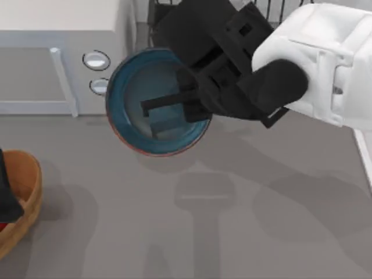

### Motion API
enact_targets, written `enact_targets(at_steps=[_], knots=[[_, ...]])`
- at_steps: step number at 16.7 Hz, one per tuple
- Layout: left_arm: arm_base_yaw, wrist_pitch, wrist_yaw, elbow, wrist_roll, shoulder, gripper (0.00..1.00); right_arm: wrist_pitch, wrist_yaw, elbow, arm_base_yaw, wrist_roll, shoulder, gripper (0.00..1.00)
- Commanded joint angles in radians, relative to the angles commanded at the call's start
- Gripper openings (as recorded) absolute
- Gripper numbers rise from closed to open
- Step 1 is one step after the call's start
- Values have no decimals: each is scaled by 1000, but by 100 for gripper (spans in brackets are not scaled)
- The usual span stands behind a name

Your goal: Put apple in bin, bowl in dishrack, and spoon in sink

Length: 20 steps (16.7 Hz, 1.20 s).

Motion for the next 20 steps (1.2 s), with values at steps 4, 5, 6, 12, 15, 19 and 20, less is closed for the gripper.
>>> enact_targets(at_steps=[4, 5, 6, 12, 15, 19, 20], knots=[[0, 0, 0, 0, 0, 0, 100, 337, 274, -36, 59, -209, -110, 0], [0, 0, 0, 0, 0, 0, 100, 419, 339, -45, 73, -259, -138, 0], [0, 0, 0, 0, 0, 0, 100, 492, 400, -53, 85, -306, -165, 0], [0, 0, 0, 0, 0, 0, 100, 715, 608, -79, 127, -468, -274, 0], [0, 0, 0, 0, 0, 0, 100, 716, 610, -79, 128, -469, -274, 0], [0, 0, 0, 0, 0, 0, 100, 752, 590, -77, 100, -467, -234, 0], [0, 0, 0, 0, 0, 0, 100, 786, 574, -79, 81, -468, -202, 0]])
